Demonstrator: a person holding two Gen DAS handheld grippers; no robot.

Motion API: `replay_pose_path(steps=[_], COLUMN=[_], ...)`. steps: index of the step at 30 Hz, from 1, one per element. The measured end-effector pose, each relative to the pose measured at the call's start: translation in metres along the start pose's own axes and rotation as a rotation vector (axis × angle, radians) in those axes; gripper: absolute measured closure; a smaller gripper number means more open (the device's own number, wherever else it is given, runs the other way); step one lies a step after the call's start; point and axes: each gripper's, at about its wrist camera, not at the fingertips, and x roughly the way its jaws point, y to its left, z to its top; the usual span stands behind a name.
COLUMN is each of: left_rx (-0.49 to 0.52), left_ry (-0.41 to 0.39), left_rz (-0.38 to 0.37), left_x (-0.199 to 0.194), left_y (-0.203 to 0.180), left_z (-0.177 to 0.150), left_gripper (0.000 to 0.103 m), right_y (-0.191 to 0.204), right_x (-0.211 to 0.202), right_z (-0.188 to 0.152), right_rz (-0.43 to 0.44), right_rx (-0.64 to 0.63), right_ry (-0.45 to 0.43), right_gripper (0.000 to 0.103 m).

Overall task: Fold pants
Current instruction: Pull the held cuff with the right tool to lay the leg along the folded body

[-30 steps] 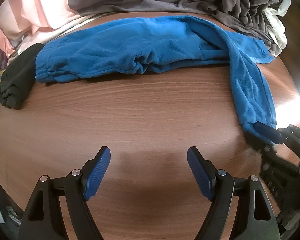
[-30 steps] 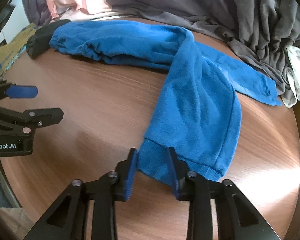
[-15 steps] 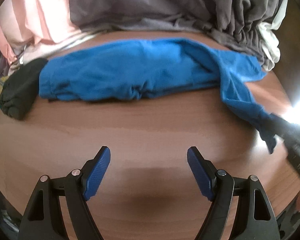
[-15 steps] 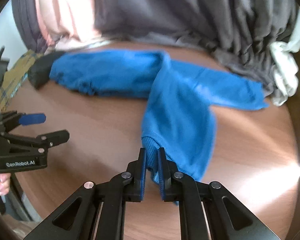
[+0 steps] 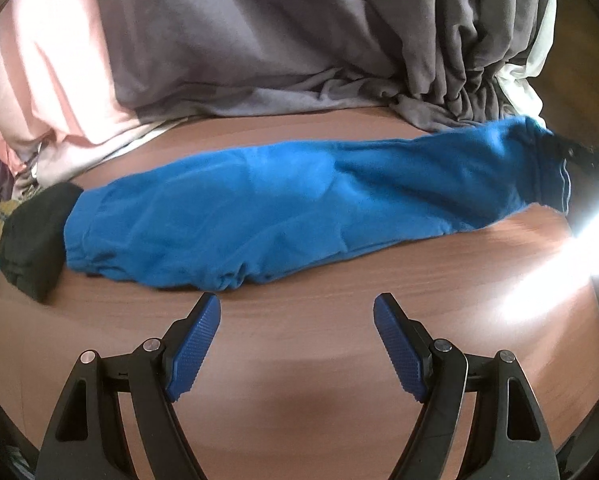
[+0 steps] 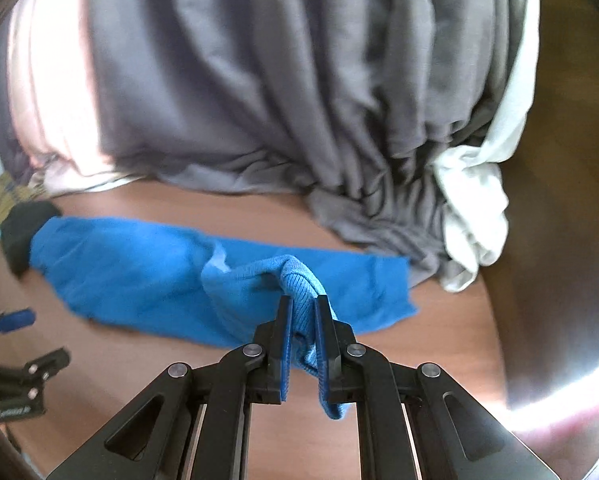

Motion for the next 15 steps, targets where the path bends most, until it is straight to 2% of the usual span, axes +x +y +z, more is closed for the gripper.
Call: replay_pose_path(steps=[6, 15], left_rx=[0.022, 0.022], left_ry=[-0.001, -0.002], left_rz=[0.012, 0.023], left_x=[0.013, 0.039], left_y=[-0.022, -0.048], left_z=[0.014, 0.04], left_gripper=[0.024, 0.024], right_y=[-0.035, -0.076], right_x=[0.033, 0.08], right_z=[0.016, 0.024], right_rz=[-0.033, -0.026], right_rx=[0.02, 0.046], right_ry=[0.024, 0.079], right_gripper=[0.092, 0.092])
